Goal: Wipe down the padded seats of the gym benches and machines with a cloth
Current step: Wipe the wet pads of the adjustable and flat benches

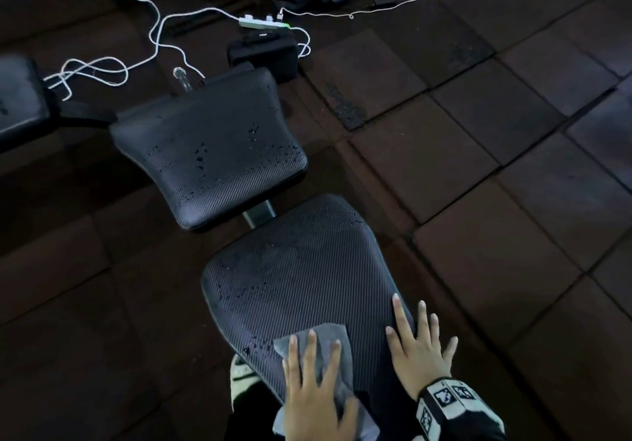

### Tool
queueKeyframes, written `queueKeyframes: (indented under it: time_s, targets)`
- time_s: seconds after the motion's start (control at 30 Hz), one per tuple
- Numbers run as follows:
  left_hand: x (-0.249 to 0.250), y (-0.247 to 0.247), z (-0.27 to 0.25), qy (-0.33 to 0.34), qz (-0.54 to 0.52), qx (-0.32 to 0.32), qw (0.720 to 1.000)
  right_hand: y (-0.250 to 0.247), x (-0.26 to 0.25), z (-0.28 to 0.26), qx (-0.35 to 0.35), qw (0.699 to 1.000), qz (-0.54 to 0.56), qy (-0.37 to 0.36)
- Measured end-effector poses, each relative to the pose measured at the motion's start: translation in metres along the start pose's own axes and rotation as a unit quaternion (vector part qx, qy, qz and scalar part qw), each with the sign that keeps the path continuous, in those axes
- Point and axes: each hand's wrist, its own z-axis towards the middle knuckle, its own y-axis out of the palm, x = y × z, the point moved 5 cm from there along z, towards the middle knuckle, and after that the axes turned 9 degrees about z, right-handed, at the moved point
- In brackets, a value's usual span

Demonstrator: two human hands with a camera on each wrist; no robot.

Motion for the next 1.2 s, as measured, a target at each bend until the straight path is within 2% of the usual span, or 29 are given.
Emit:
queueKeyframes:
  time_s: [0.1, 0.23, 0.37, 0.47, 0.6, 0.67, 0.73, 0.93, 1.0, 1.1, 1.2]
  targets:
    - [0.007, -0.008, 0.005, -0.011, -0.017, 0.032, 0.999, 0.000, -0.001, 0.001, 0.022, 1.000, -0.006, 0.017]
    - [0.006, -0.017, 0.035, 0.025, -0.017, 0.037, 0.999, -0.002, -0.004, 0.001, 0.023, 0.999, -0.021, 0.026]
    - [-0.027, -0.026, 0.074, -0.008, -0.021, 0.042, 0.999, -0.003, -0.003, 0.002, 0.025, 0.999, -0.019, 0.026]
    - [-0.066, -0.038, 0.095, -0.033, 0.010, 0.012, 0.999, 0.000, 0.001, 0.005, 0.013, 0.999, -0.016, 0.026]
    - [-0.113, -0.042, 0.081, -0.121, -0.061, 0.052, 0.989, 0.002, 0.003, 0.007, -0.004, 0.999, -0.019, 0.034]
    - [-0.121, -0.031, 0.060, -0.163, -0.101, 0.079, 0.978, 0.002, 0.003, 0.008, -0.003, 0.999, -0.021, 0.033]
    - [-0.112, -0.016, 0.035, -0.177, -0.116, 0.081, 0.974, 0.003, 0.003, 0.008, -0.005, 0.999, -0.022, 0.035]
    - [-0.041, 0.002, -0.009, -0.063, -0.013, 0.014, 0.998, 0.003, 0.003, 0.008, 0.006, 0.999, -0.034, 0.033]
    - [-0.024, -0.006, -0.001, -0.037, -0.015, 0.003, 0.999, 0.002, 0.002, 0.008, 0.013, 0.999, -0.038, 0.031]
    - [-0.018, -0.017, 0.029, -0.003, -0.038, 0.021, 0.999, 0.002, 0.001, 0.008, 0.013, 0.999, -0.040, 0.028]
    - [-0.036, -0.030, 0.062, -0.017, -0.045, 0.011, 0.999, 0.001, 0.001, 0.008, 0.008, 0.999, -0.040, 0.027]
